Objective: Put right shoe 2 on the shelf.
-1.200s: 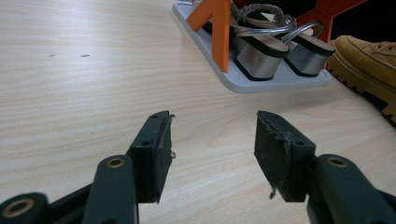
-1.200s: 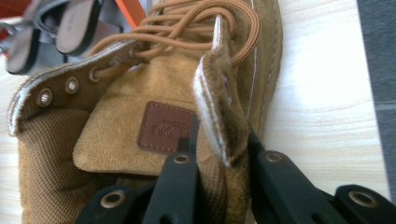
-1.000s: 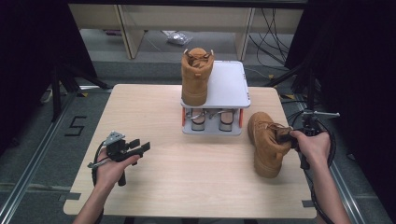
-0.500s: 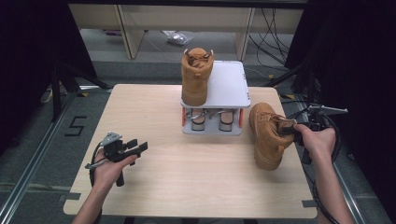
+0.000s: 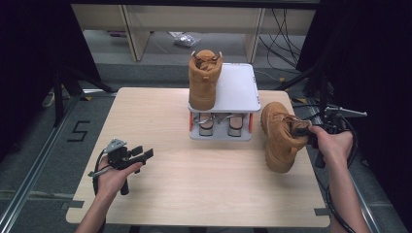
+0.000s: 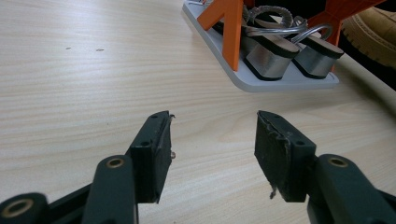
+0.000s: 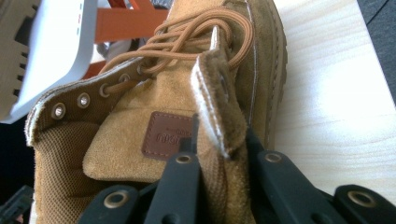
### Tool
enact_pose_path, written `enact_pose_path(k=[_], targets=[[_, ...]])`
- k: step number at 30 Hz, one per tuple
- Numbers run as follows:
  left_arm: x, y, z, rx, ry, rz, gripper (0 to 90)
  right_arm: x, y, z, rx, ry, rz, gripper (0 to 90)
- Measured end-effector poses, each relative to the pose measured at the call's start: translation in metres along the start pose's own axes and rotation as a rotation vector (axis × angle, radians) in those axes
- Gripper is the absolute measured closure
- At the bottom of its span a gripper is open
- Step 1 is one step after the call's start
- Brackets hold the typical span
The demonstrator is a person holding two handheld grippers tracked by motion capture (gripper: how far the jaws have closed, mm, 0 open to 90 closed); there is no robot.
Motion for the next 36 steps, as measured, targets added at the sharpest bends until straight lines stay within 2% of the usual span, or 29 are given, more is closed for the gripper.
enact_pose_path(k=[1, 2, 3, 4, 5, 6, 7, 13, 16, 17, 18, 19, 20, 22, 23, 24, 25, 26, 27, 28, 29, 30, 31, 33, 35, 36], targets=[[0.0, 0.0, 0.0, 0.001, -0.002, -0.001, 45.6, 0.001, -0.002, -0.003, -0.038, -0.021, 0.007, 84.1], [0.0, 0.0, 0.0, 0.001, -0.003, -0.001, 45.6, 0.001, -0.003, -0.003, -0.037, -0.025, 0.006, 84.1], [0.0, 0.0, 0.001, 0.001, -0.003, -0.001, 45.6, 0.002, -0.002, 0.0, -0.022, 0.001, -0.011, 84.1], [0.0, 0.0, 0.001, 0.001, -0.004, -0.001, 45.6, 0.003, -0.003, 0.001, -0.008, 0.002, -0.018, 84.0], [0.0, 0.0, 0.001, 0.0, -0.003, -0.001, 45.6, 0.003, -0.004, 0.0, -0.031, 0.011, -0.006, 84.0], [0.0, 0.0, 0.001, 0.001, -0.004, -0.001, 45.5, 0.005, -0.005, -0.001, -0.029, -0.015, -0.015, 84.0], [0.0, 0.0, 0.001, -0.003, -0.004, -0.003, 45.5, 0.005, -0.005, 0.001, -0.017, 0.004, -0.018, 84.0], [0.0, 0.0, 0.001, 0.002, -0.004, -0.004, 45.4, 0.01, -0.008, 0.005, -0.005, 0.013, -0.04, 84.0], [-0.001, 0.0, 0.001, -0.003, -0.007, -0.004, 45.4, 0.012, -0.011, 0.008, 0.003, 0.012, -0.037, 84.0], [-0.001, 0.0, 0.001, -0.003, -0.008, -0.004, 45.5, 0.012, -0.012, 0.007, -0.007, -0.001, -0.039, 84.0], [-0.001, 0.0, 0.001, -0.004, -0.008, -0.005, 45.4, 0.014, -0.012, 0.009, 0.013, 0.004, -0.052, 84.0], [-0.001, 0.0, 0.002, -0.002, -0.008, -0.005, 45.4, 0.014, -0.013, 0.009, -0.009, -0.001, -0.047, 84.0], [-0.001, -0.001, 0.002, -0.003, -0.009, -0.005, 45.4, 0.015, -0.014, 0.009, -0.009, -0.001, -0.051, 84.0], [-0.001, -0.001, 0.001, -0.004, -0.009, -0.004, 45.4, 0.017, -0.014, 0.013, 0.018, 0.012, -0.069, 84.0], [-0.001, 0.0, 0.002, -0.004, -0.009, -0.003, 45.4, 0.017, -0.015, 0.013, 0.006, 0.011, -0.059, 84.0], [-0.002, -0.001, 0.002, 0.004, -0.011, -0.001, 45.4, 0.019, -0.014, 0.014, 0.017, 0.0, -0.075, 84.0], [-0.001, -0.001, 0.002, 0.003, -0.01, -0.002, 45.4, 0.02, -0.015, 0.013, 0.001, -0.013, -0.075, 84.0], [-0.001, 0.0, 0.002, -0.001, -0.01, -0.004, 45.4, 0.02, -0.016, 0.015, 0.007, 0.01, -0.066, 84.0], [-0.001, 0.0, 0.001, -0.005, -0.01, -0.004, 45.4, 0.021, -0.016, 0.016, 0.006, 0.008, -0.074, 84.0], [-0.001, 0.0, 0.001, -0.005, -0.009, -0.004, 45.4, 0.022, -0.016, 0.018, 0.026, 0.01, -0.082, 84.0], [-0.001, 0.0, 0.001, -0.004, -0.008, -0.003, 45.4, 0.022, -0.017, 0.017, 0.006, 0.011, -0.069, 84.0], [-0.001, 0.0, 0.001, -0.004, -0.009, -0.003, 45.4, 0.023, -0.017, 0.018, 0.006, 0.004, -0.073, 84.0], [-0.001, 0.0, 0.001, -0.005, -0.008, -0.002, 45.4, 0.024, -0.017, 0.02, 0.037, 0.017, -0.083, 84.0], [-0.001, 0.0, 0.001, -0.005, -0.007, 0.0, 45.4, 0.026, -0.017, 0.02, 0.029, 0.001, -0.102, 84.0], [-0.001, -0.001, 0.001, -0.001, -0.005, -0.001, 45.4, 0.027, -0.018, 0.022, 0.034, 0.017, -0.096, 84.0], [0.0, -0.001, 0.001, 0.003, -0.006, -0.001, 45.4, 0.028, -0.019, 0.021, 0.036, 0.0, -0.098, 83.9]])
Point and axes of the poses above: each handheld gripper's, and its own axes: y roughly forward along the jaws, x roughly out of its top, z roughly to its left, the point moved 9 cm from there along y, roughly forward along the jaws, and after that the axes turned 3 degrees about -x, right-handed, at the moved point
